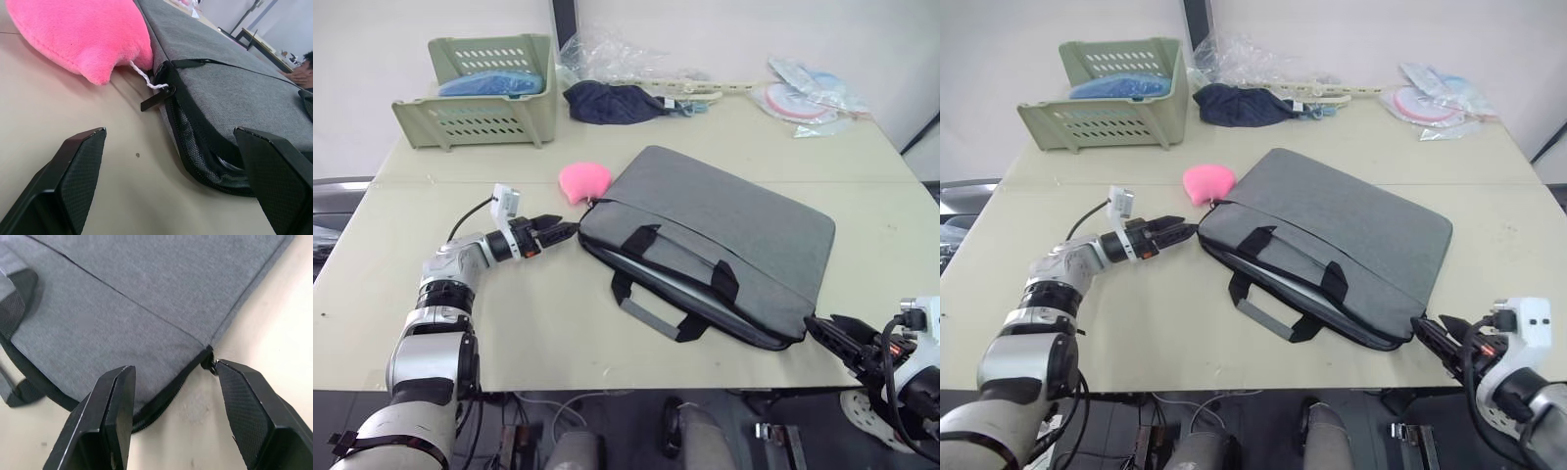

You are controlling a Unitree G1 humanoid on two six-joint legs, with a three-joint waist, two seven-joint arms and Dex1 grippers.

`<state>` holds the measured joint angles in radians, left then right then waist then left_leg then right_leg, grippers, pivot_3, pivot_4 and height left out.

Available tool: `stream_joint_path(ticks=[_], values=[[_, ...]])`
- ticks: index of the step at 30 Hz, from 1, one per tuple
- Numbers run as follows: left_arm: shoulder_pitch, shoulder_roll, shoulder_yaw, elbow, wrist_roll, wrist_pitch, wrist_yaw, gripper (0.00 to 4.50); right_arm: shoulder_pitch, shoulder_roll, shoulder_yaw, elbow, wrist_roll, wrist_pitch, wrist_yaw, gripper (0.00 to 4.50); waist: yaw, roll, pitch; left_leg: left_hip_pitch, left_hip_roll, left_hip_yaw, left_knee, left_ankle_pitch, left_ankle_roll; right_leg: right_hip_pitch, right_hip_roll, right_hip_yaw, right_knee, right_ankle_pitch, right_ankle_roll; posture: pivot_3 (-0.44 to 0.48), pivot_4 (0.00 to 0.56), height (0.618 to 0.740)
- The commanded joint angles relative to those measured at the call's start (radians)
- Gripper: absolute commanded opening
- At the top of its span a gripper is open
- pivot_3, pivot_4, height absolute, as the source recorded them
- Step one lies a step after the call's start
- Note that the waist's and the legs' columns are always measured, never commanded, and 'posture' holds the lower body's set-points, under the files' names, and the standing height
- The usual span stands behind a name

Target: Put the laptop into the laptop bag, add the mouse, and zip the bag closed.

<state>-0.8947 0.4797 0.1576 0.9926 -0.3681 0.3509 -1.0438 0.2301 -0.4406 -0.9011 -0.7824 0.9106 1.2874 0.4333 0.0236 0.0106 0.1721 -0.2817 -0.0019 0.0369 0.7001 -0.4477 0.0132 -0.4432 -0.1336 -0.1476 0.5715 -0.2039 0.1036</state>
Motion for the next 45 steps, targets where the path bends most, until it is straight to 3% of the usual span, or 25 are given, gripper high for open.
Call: stream_joint_path(ticks=[1, 14, 31, 34, 42, 45], values=[[-0.016, -0.029, 0.002, 0.008, 0.008, 0.011, -0.006, 4.50, 0.008, 0.025, -0.027, -0.007, 0.077, -0.026, -0.060, 2.92, 0.001, 0.000, 0.000, 0.000, 0.000, 0.000, 0.000, 0.000, 0.000, 0.000, 0.000, 0.000, 0.000, 0.000, 0.000, 0.000, 0.150, 0.740], [-0.019, -0.103, 0.013, 0.012, 0.012, 0.072, -0.025, 4.50, 0.147, 0.043, 0.066, -0.014, 0.163, -0.142, -0.161, 2.92, 0.002, 0.001, -0.004, 0.000, 0.000, 0.000, 0.000, 0.000, 0.001, 0.000, 0.000, 0.001, 0.000, 0.000, 0.000, 0.000, 0.150, 0.740], [-0.030, -0.112, 0.001, 0.037, 0.046, 0.261, 0.029, 4.50, 0.191, -0.029, 0.158, 0.016, 0.251, -0.260, -0.257, 2.92, 0.002, 0.005, -0.014, 0.001, -0.001, 0.001, 0.000, -0.001, 0.002, 0.001, 0.000, 0.001, -0.001, 0.000, 0.000, 0.000, 0.150, 0.740], [-0.029, -0.117, 0.004, 0.043, 0.047, 0.260, 0.043, 3.67, 0.198, -0.040, 0.170, 0.023, 0.258, -0.279, -0.265, 3.04, 0.002, 0.005, -0.014, 0.002, -0.001, 0.001, 0.000, -0.001, 0.003, 0.002, 0.000, 0.001, -0.001, 0.000, 0.000, 0.000, 0.150, 0.740], [-0.037, -0.121, 0.011, 0.058, 0.049, 0.289, 0.068, 0.04, 0.221, -0.075, 0.193, 0.038, 0.273, -0.317, -0.276, 3.04, 0.003, 0.005, -0.015, 0.002, -0.001, 0.001, 0.000, -0.002, 0.004, 0.003, 0.000, 0.001, -0.003, 0.000, 0.000, 0.000, 0.150, 0.740], [-0.033, -0.125, 0.011, 0.053, 0.050, 0.286, 0.069, 0.01, 0.226, -0.077, 0.200, 0.044, 0.271, -0.328, -0.280, 3.04, 0.002, 0.005, -0.015, 0.004, -0.001, 0.001, 0.000, -0.002, 0.004, 0.005, 0.000, 0.001, -0.004, 0.000, 0.000, 0.000, 0.150, 0.740]])
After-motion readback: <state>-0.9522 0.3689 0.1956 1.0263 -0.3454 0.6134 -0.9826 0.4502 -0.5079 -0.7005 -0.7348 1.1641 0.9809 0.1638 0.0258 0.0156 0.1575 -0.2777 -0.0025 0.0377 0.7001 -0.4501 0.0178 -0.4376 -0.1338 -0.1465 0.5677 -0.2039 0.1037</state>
